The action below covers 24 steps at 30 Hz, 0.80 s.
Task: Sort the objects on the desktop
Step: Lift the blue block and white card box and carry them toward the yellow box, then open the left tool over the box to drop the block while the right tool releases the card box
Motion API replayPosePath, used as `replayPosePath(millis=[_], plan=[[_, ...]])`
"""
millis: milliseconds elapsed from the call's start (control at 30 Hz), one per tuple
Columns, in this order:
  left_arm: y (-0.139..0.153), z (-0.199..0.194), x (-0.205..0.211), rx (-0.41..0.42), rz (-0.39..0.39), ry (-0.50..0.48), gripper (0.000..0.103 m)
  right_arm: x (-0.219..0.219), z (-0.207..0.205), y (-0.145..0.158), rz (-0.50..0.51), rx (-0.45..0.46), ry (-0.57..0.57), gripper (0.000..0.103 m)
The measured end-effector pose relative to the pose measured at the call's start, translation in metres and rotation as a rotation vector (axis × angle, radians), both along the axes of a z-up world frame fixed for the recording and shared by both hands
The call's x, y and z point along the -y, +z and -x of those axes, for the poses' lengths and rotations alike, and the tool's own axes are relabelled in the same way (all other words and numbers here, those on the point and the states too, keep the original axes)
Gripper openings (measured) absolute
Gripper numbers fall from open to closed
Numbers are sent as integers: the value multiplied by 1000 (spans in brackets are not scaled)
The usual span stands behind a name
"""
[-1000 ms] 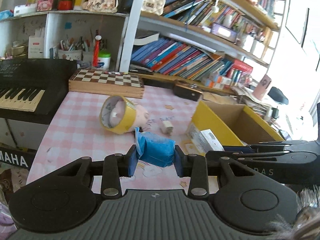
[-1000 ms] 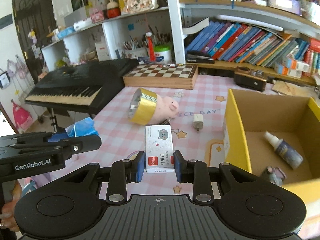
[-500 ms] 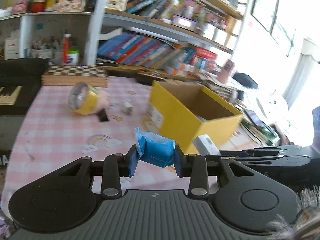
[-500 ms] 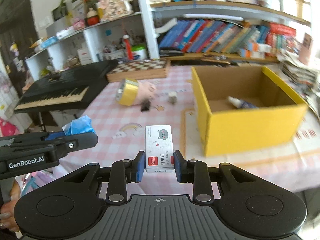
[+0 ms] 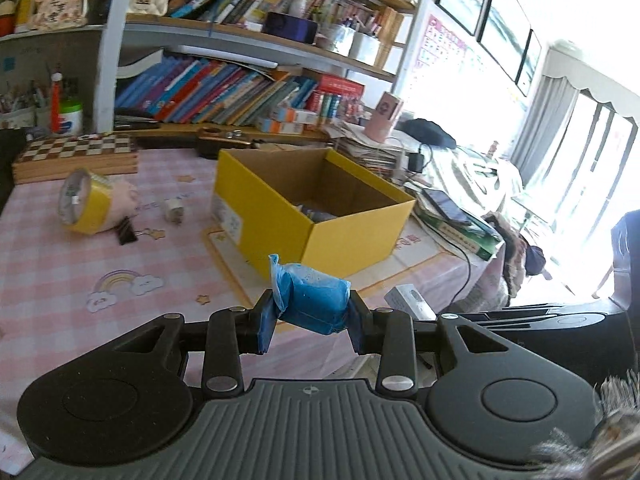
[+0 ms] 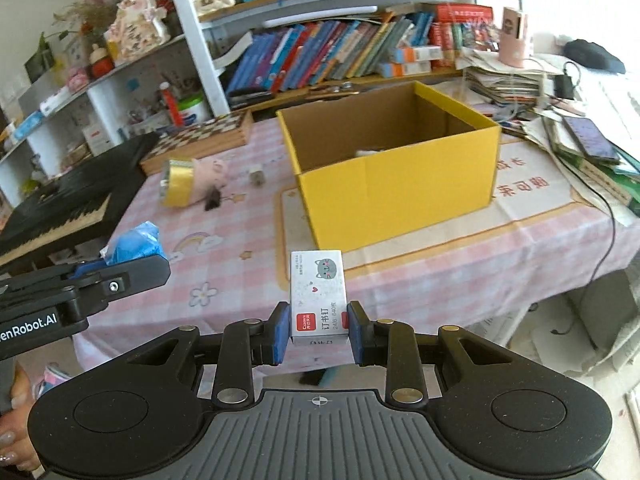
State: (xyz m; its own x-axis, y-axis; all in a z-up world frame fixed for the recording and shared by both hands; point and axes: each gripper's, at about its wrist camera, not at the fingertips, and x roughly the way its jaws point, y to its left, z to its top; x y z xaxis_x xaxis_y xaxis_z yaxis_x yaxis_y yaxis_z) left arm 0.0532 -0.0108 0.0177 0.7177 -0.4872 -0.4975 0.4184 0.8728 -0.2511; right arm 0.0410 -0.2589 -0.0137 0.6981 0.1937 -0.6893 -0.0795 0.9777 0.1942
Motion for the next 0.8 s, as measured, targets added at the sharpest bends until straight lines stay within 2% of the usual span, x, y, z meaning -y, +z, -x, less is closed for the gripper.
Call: replayPosePath(millis=[367, 800], plan=[[5, -30, 40, 19, 7, -65, 33, 38, -16, 4, -1, 17, -73, 29], [24, -96, 82, 82, 4, -23, 33, 82, -96, 25, -25, 98, -33, 29]])
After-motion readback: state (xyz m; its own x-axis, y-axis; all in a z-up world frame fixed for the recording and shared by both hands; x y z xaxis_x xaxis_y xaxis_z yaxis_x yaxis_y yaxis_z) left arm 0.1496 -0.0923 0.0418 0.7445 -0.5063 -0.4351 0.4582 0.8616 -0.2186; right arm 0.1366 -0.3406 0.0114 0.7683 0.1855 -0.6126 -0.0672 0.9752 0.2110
